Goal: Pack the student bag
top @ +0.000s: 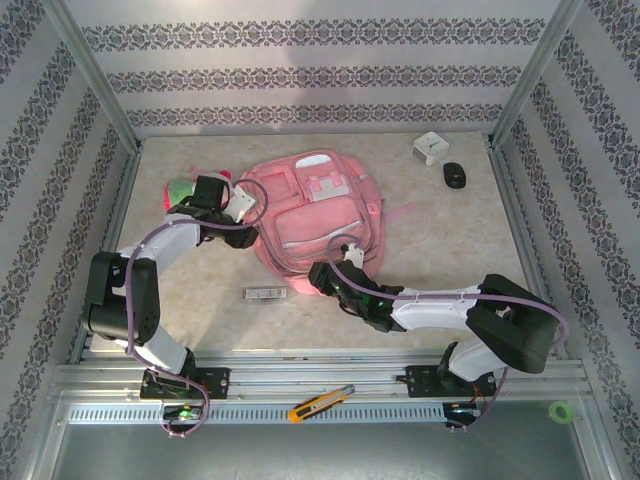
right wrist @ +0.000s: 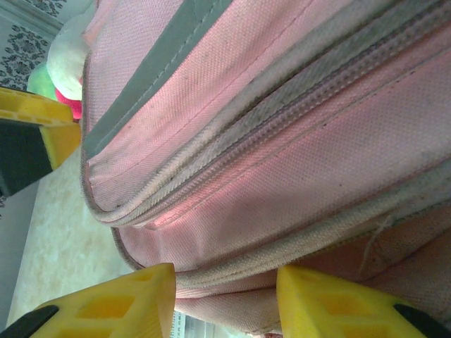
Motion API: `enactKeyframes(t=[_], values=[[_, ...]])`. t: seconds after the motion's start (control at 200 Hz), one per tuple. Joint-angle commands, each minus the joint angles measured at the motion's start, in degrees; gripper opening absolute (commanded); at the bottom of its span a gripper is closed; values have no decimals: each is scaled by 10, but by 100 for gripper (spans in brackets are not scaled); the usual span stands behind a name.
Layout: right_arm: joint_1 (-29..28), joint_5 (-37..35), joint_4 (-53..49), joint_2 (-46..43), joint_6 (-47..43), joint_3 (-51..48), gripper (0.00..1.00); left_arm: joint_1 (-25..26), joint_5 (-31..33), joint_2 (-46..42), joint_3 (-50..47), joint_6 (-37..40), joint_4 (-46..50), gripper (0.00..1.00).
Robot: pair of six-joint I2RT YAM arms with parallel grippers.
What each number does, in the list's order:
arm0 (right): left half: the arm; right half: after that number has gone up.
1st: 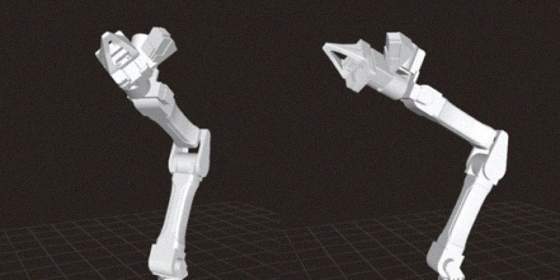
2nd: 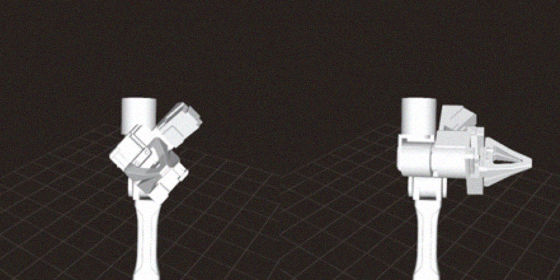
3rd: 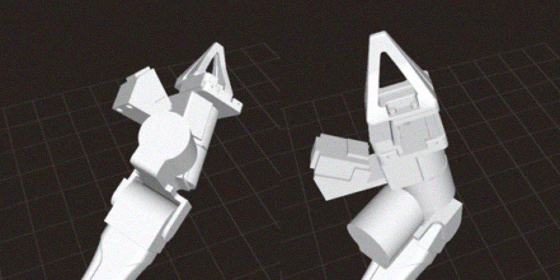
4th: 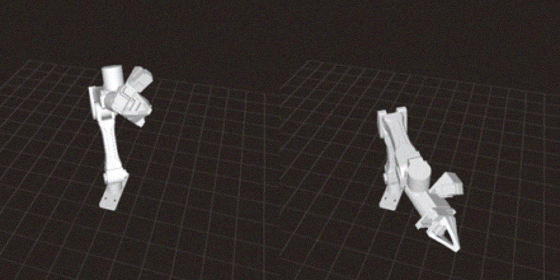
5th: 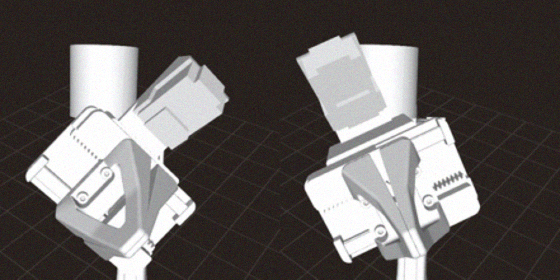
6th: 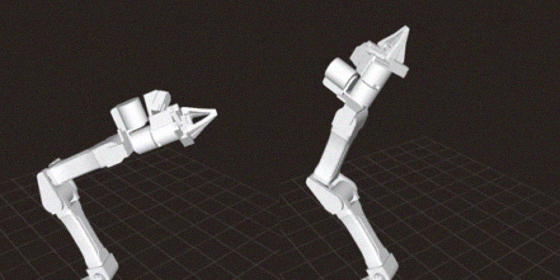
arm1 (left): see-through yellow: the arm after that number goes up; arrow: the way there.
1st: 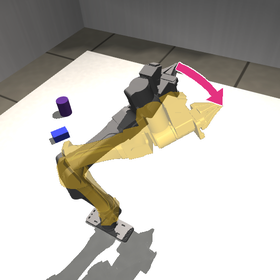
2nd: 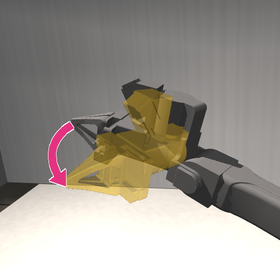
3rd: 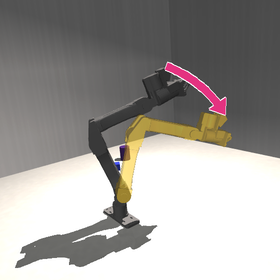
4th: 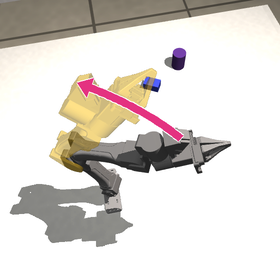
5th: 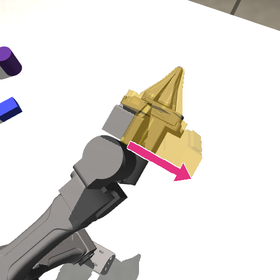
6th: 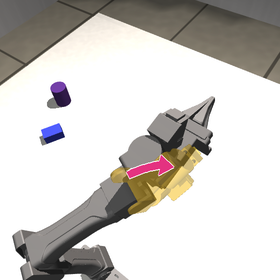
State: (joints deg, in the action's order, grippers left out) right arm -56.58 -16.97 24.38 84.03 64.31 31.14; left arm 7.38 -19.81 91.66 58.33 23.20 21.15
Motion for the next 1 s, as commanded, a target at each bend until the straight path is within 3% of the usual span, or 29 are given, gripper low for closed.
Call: enactKeyframes(t=[0.0, 0.17, 0.46, 0.54, 0.764, 0.994], values=[[8, -5, 10, -11, -11, 3, 42, 0, 7, -5, -18, 92, -5, 56], [8, -2, 12, -8, -14, 7, 42, 5, 25, 12, -23, 171, -59, 58], [8, 0, 13, -7, -17, 10, 42, 20, -1, 75, 3, 253, -52, 58], [8, 0, 13, -7, -17, 9, 42, 26, 6, 78, -3, 253, -69, 50], [9, -1, 13, -5, -17, 12, 41, 31, 2, 57, -25, 253, -98, 11], [9, 0, 12, -1, -17, 16, 40, 31, -10, 30, -40, 251, -64, 0]])
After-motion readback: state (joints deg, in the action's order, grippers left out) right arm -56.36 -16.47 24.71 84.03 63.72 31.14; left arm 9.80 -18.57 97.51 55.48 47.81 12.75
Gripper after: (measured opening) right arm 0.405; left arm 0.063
